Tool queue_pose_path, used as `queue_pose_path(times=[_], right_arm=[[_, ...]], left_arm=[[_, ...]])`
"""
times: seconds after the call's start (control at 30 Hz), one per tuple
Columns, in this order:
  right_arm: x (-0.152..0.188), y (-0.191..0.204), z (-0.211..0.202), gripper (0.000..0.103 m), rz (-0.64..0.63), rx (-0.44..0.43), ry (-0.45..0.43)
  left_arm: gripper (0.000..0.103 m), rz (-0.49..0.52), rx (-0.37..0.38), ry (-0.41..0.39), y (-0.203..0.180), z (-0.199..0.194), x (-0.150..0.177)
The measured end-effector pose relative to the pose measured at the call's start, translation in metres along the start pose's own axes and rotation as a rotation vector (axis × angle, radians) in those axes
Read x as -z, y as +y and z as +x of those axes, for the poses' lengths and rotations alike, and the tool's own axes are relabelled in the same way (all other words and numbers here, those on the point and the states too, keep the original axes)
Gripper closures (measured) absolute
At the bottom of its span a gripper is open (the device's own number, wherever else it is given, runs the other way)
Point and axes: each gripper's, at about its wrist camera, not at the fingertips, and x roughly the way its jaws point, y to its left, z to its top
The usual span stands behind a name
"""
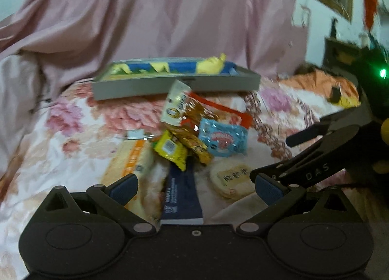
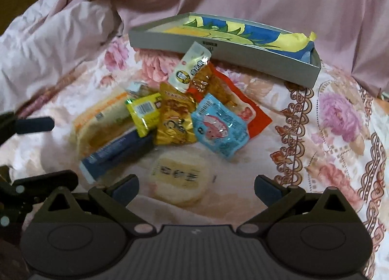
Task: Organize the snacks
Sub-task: 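Close the left gripper on the navy blue stick pack while the right gripper approaches the clear-wrapped pastry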
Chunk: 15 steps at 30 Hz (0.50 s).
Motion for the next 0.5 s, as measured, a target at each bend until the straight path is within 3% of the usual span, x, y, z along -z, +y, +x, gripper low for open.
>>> queue_pose_path(times=[0.17,0.37,0.5], right_arm=[[0.000,-0.021,0.008,0.000,0.088,-0.082,0.051],[0.001,-0.042,0.017,0.000,0.179,-0.109,0.095],[0.000,-0.048,0.016,0.000,0.177,-0.069,0.084]], left_arm=[[0.001,0.044,-0.020,0.103,-0.007,0.040,-0.006],[0.003,0.049,-0.007,0.144,0.000,0.061,-0.009],[0.005,0.023,0.000,0.174,0.011,0.068,-0.010]])
